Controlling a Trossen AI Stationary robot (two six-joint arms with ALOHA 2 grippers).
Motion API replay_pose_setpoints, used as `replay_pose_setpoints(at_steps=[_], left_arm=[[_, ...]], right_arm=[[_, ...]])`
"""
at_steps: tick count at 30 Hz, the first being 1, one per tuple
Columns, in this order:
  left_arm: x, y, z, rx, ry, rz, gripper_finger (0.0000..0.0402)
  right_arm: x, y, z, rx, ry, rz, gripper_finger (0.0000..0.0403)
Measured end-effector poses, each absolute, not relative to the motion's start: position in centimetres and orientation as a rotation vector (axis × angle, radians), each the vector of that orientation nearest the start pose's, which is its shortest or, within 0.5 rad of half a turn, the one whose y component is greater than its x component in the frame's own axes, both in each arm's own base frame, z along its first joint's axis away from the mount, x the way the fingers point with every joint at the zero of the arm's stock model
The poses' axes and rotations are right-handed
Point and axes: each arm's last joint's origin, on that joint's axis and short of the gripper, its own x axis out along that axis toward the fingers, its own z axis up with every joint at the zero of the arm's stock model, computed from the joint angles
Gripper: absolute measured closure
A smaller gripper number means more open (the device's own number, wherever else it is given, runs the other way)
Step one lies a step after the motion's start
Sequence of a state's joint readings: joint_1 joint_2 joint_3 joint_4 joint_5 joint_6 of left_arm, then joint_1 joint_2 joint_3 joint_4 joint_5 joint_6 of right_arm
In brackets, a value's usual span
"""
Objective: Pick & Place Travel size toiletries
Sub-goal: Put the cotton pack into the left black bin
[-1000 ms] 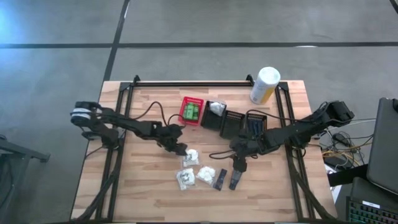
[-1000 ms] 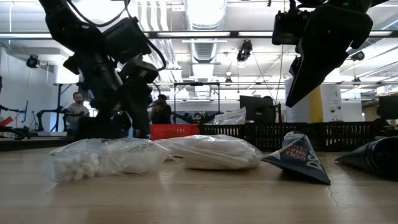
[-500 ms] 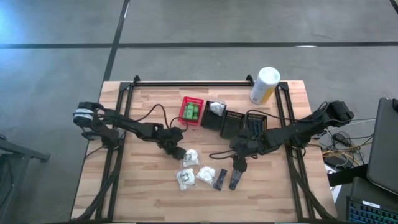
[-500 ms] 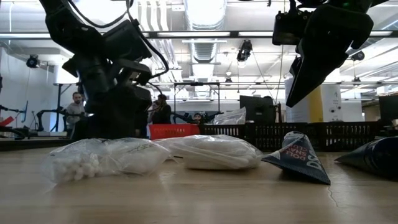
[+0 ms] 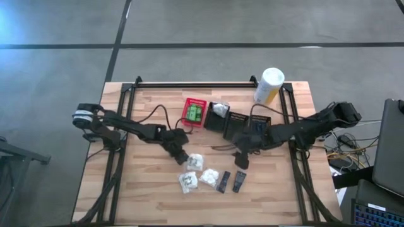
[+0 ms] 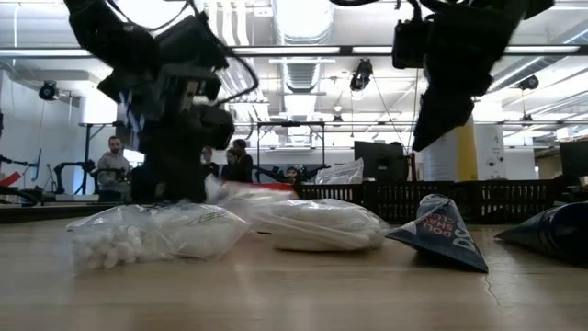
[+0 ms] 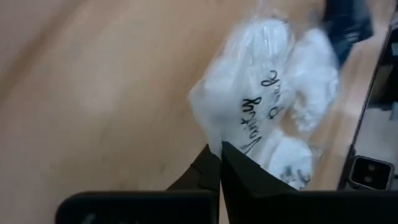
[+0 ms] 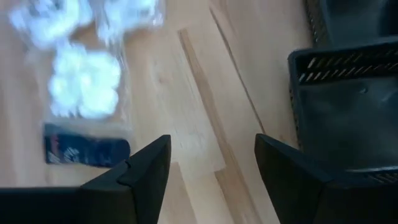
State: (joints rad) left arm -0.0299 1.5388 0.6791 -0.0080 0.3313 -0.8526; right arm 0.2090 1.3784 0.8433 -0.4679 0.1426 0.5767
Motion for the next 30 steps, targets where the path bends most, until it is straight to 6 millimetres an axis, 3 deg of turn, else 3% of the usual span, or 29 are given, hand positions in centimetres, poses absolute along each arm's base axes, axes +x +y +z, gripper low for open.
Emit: replay_pose_setpoints(at_steps=[8,14,21,30], left_arm=[[29.2,-1.7,20.2,-0.472,0.902,0.035,0.0399],[30.3,-1.1,24.3,-0.183,0.882,0.049,0.0400],[31.2,-0.9,27.8,-0.057,0.829,0.000,0.0400],[31.0,-0.9,28.6,0.009,0.861,-0.028,0.0401]], right_arm=[[26.9,2.1,22.8,0.514,0.803,-0.139,0.0171],[28.1,1.9,24.1,0.378,0.631,-0.029,0.0148],[28.5,1.7,24.8,0.185,0.554,-0.063,0.0116],[29.6,1.6,27.9,-0.031,0.483,-0.021,0.0086]])
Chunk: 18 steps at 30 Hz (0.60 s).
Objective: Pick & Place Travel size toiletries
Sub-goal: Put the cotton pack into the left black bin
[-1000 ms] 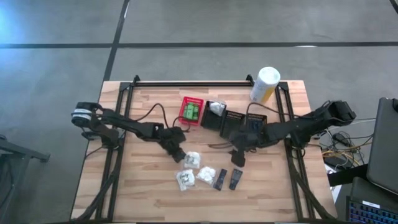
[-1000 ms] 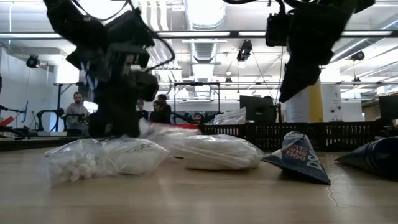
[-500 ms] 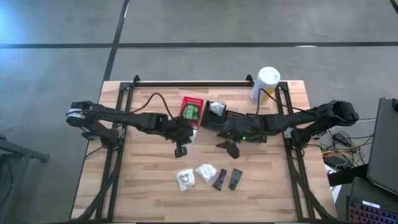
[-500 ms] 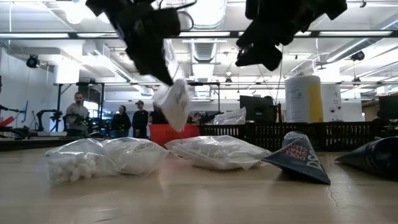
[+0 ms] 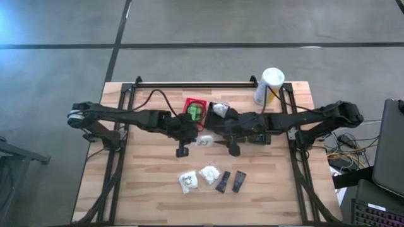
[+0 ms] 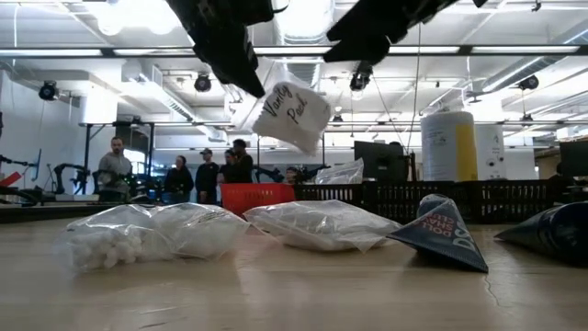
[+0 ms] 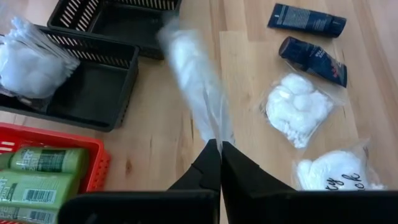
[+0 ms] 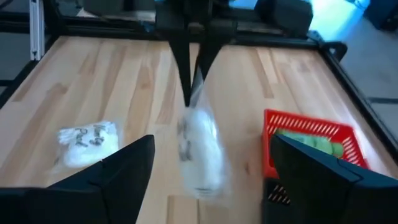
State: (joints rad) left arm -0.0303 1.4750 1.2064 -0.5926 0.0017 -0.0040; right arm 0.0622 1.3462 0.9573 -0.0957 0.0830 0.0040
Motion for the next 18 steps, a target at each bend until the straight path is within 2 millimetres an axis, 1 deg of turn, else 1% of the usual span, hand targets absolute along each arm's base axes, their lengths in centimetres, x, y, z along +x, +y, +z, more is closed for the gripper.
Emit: replay_pose_setpoints(at_steps=[3,7,13,18], left_arm=[[31.0,-1.0,28.6,0.010,0.851,-0.030,0.0401],[31.2,-1.2,28.8,0.012,0.823,-0.035,0.0401],[31.2,-1.8,28.8,0.020,0.820,-0.055,0.0401],[31.1,-2.5,28.8,0.042,0.835,-0.055,0.0401]], right_arm=[[30.3,1.4,28.2,-0.033,0.489,-0.026,0.0083],[31.8,1.4,27.7,-0.049,0.534,-0.024,0.0085],[34.0,1.5,28.3,-0.087,0.583,-0.012,0.0101],[35.7,1.6,28.3,-0.129,0.663,0.004,0.0113]])
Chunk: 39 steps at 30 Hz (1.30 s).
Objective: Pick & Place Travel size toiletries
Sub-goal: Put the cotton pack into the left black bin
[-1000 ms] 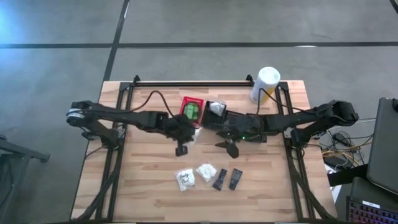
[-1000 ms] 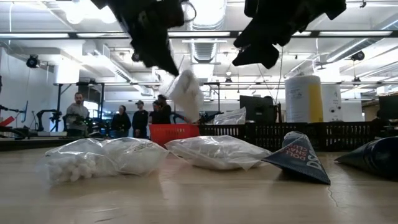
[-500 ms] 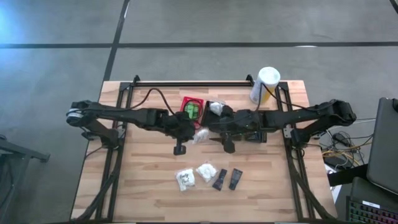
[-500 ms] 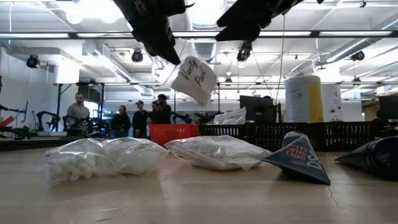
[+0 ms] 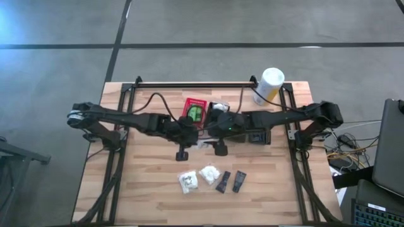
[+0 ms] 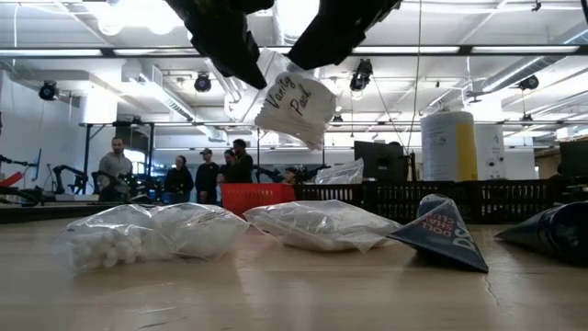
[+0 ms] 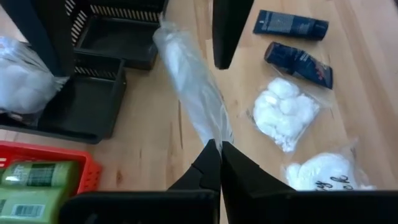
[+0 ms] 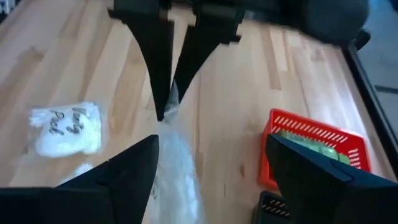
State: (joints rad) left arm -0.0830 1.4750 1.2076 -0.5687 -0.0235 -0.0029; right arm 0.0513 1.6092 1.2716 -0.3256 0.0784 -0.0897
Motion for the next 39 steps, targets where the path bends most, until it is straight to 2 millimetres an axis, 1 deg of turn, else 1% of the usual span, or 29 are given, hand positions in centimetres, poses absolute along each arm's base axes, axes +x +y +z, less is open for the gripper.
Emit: replay_pose_setpoints(at_steps=[4,6,11,16,20,24,32,34,35,39], left_arm=[[31.0,-2.9,28.9,0.069,0.839,-0.026,0.0401],[30.9,-3.0,29.0,0.082,0.834,-0.012,0.0401],[30.9,-3.0,29.1,0.104,0.827,0.023,0.0400],[30.9,-3.0,29.2,0.120,0.818,0.014,0.0400],[31.1,-3.0,29.4,0.129,0.794,0.010,0.0400],[31.1,-3.0,29.4,0.135,0.789,0.007,0.0399],[31.1,-3.0,29.4,0.134,0.788,0.008,0.0396],[31.1,-3.0,29.4,0.125,0.787,0.012,0.0387],[31.1,-3.0,29.4,0.118,0.787,0.015,0.0379],[30.9,-3.0,29.6,0.078,0.783,0.037,0.0336]], right_arm=[[36.6,1.7,28.0,-0.115,0.728,0.009,0.0121],[36.9,1.7,28.2,-0.107,0.729,0.009,0.0125],[37.0,1.7,28.1,-0.092,0.735,0.004,0.0140],[36.9,1.6,27.9,-0.066,0.739,0.003,0.0168],[36.9,1.4,27.9,-0.059,0.738,0.000,0.0199],[36.9,1.3,27.8,-0.058,0.739,0.001,0.0240],[36.8,1.4,27.5,-0.016,0.746,-0.005,0.0352],[36.8,1.4,27.4,-0.008,0.748,-0.009,0.0380],[36.8,1.4,27.4,-0.003,0.752,-0.011,0.0386],[36.6,1.4,27.1,0.034,0.766,-0.039,0.0388]])
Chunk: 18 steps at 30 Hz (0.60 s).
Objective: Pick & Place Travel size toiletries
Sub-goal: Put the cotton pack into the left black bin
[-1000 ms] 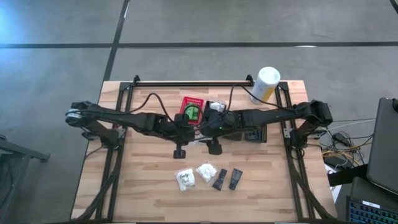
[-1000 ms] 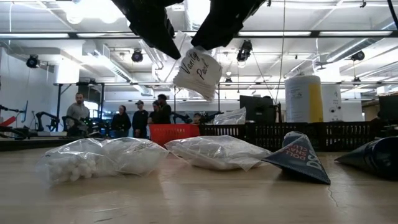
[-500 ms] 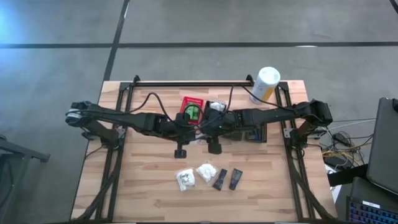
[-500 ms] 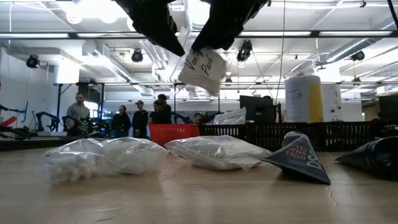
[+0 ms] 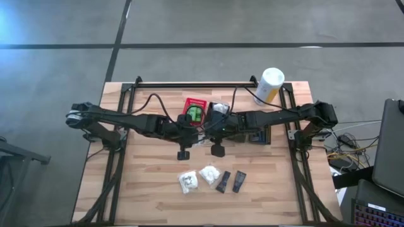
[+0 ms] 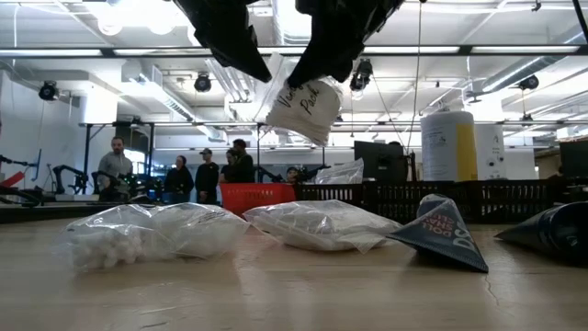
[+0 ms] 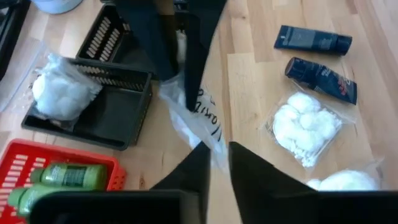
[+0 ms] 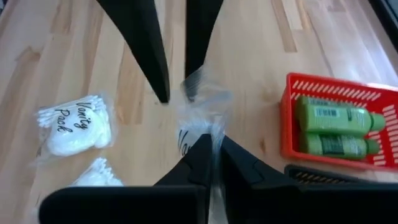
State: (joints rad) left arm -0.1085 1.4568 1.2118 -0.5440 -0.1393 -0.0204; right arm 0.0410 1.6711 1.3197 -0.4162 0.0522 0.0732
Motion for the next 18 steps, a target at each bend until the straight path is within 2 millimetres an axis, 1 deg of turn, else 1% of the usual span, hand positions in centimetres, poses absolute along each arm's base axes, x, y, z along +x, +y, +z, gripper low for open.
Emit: replay_pose_setpoints(at_steps=[5,7,10,13,18], left_arm=[[30.0,-2.8,30.1,0.060,0.783,0.081,0.0276],[29.5,-2.8,30.4,0.058,0.786,0.093,0.0256],[28.5,-2.6,30.7,0.055,0.790,0.138,0.0232],[27.4,-2.4,30.5,0.028,0.784,0.173,0.0219],[25.3,-2.1,30.8,-0.060,0.705,0.230,0.0217]], right_arm=[[36.2,1.3,26.9,0.081,0.770,-0.065,0.0392],[35.7,1.2,26.9,0.091,0.767,-0.092,0.0391],[34.7,1.1,27.2,0.126,0.710,-0.135,0.0391],[33.4,0.9,27.2,0.193,0.616,-0.179,0.0393],[30.7,0.1,26.4,0.348,0.413,-0.231,0.0389]])
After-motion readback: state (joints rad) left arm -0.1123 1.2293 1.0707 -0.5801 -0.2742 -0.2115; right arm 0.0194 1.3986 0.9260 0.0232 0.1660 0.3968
